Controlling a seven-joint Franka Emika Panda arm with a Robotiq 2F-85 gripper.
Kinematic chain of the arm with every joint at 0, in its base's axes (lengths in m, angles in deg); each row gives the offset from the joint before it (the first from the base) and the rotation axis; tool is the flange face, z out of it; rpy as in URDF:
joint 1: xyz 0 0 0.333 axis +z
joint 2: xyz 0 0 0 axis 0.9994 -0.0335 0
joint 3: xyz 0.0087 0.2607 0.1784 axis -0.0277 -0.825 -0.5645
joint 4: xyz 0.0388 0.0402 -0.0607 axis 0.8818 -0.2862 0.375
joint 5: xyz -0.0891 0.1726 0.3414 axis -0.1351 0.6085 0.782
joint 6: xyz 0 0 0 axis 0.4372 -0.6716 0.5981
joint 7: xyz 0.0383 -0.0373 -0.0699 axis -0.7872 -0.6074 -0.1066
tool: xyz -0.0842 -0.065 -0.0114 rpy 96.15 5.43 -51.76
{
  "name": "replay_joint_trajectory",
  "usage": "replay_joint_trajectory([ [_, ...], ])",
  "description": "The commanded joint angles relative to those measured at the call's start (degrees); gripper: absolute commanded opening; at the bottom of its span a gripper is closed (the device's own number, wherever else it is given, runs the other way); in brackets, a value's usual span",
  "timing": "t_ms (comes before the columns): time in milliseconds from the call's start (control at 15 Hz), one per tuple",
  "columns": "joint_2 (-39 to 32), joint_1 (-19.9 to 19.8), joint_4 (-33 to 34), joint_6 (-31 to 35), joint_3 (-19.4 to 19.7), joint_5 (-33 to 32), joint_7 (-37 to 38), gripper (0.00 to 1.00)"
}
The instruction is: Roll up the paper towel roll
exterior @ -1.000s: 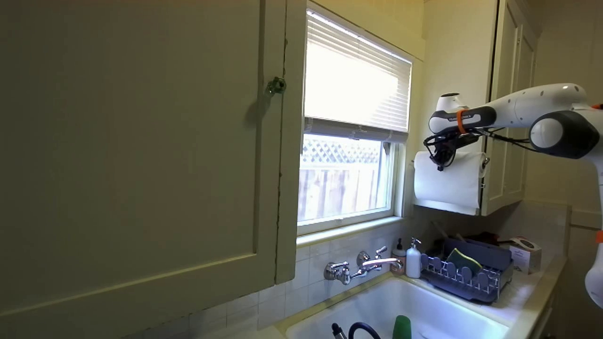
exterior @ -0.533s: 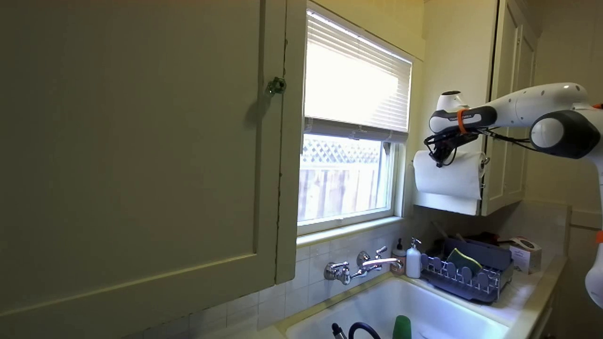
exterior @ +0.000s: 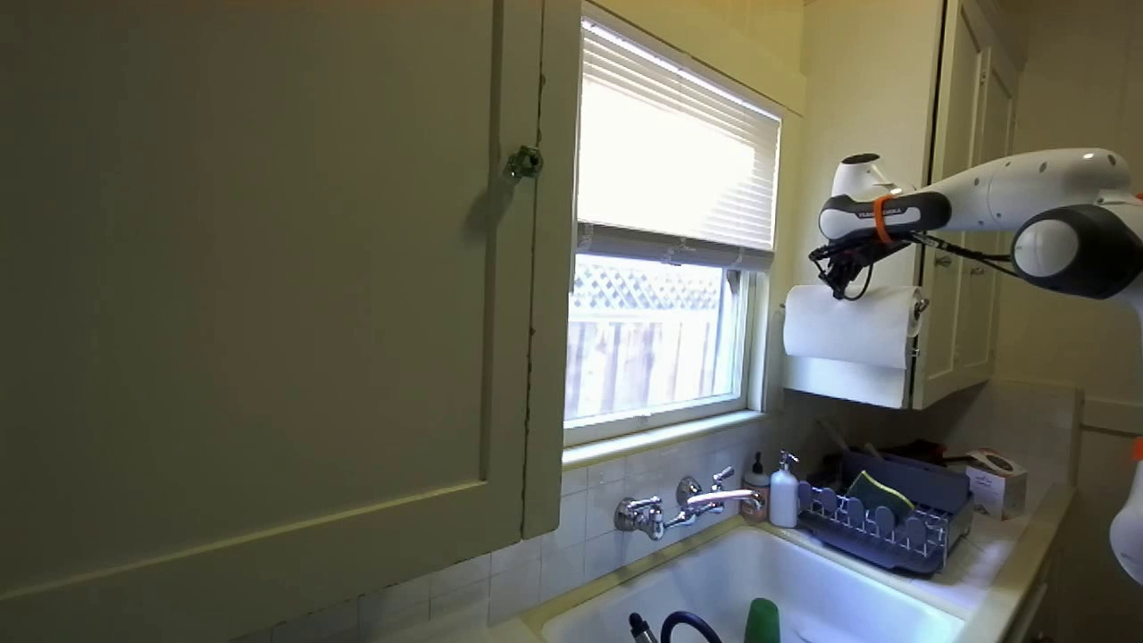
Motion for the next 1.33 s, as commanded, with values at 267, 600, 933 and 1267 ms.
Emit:
replay_joint_trajectory([
  [267, -1.52, -1.3, 2.56, 1.84, 1.8, -2.16, 0.27, 0.0],
  [600, -3.08, -2.02, 4.02, 3.78, 2.91, -1.78, 0.18, 0.0],
  [933, -4.95, -2.64, 4.12, 7.09, 4.38, -3.03, 1.84, 0.0],
  [1267, -6.83, -3.12, 4.27, 9.06, 5.87, -3.44, 3.4, 0.0],
])
